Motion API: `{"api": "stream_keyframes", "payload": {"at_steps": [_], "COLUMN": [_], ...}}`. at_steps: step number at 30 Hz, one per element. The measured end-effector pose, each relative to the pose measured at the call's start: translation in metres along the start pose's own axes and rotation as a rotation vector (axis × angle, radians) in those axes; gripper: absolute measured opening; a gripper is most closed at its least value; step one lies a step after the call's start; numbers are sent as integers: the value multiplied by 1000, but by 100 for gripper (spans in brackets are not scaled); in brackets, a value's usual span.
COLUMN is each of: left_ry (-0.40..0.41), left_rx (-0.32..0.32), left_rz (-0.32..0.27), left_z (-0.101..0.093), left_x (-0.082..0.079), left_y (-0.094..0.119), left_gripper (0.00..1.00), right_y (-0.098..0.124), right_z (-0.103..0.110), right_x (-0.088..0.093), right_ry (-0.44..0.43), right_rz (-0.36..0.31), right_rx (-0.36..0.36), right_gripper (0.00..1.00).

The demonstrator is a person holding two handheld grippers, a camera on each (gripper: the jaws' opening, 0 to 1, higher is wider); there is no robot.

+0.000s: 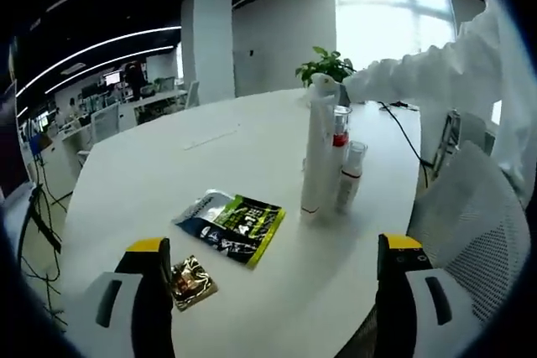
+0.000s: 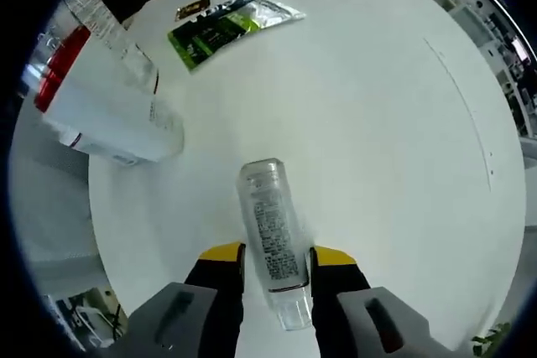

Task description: Arrange the skincare products in the storage area until every visible bottle or jar stands upright without overlapping.

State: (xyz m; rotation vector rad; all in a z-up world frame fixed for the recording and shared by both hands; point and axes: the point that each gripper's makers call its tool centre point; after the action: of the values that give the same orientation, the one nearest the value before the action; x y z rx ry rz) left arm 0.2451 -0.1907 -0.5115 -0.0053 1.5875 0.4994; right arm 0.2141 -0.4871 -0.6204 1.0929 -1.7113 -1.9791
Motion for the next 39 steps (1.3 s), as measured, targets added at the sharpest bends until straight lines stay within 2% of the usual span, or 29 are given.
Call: {"api": "stream_keyframes", "payload": {"at_steps": [9, 12, 14, 17, 21, 27, 30, 33, 39], "left_ry": [43, 36, 39, 37, 32, 30, 34, 32, 31], "left_rx": [16, 14, 10, 3, -4, -12, -16, -17, -11], "left_rz": [-21, -26, -27, -26, -25, -28, -33, -39, -39], "left_z": [-3, -2, -1, 1, 3, 4, 6, 6, 5], "left_x": [-1, -2, -2, -1, -1, 0, -1, -3, -4], "left_y": [0, 0, 1, 2, 3, 4, 5, 5, 5], "left_gripper": [96, 95, 95, 95, 93, 93, 92, 92, 92], "right_y": [1, 1, 0, 0, -2, -3, -3, -2, 0], "right_z": [7, 3, 3, 5, 10, 10, 8, 9, 16], "right_x": [0, 0, -1, 0, -1, 0, 1, 2, 3], "right_ry": [14, 13, 15, 55, 63, 86, 90, 56, -53], "right_rz": [-15, -9, 15, 99, 187, 248, 250, 235, 179], "right_rx": [2, 4, 2, -15, -21, -30, -23, -3, 30], "right_gripper": [26, 24, 22, 19, 16, 15, 14, 14, 13]}}
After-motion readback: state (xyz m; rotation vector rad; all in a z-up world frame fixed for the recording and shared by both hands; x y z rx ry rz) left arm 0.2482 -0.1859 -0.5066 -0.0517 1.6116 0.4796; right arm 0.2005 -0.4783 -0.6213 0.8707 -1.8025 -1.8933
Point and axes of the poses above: the point that each gripper's makers call its tool centre point, and the gripper's own axes: y roughly backward along the fingers, z roughly to its left, x roughly out of its underside, and after that the axes turned 10 degrees about -z, right-handed
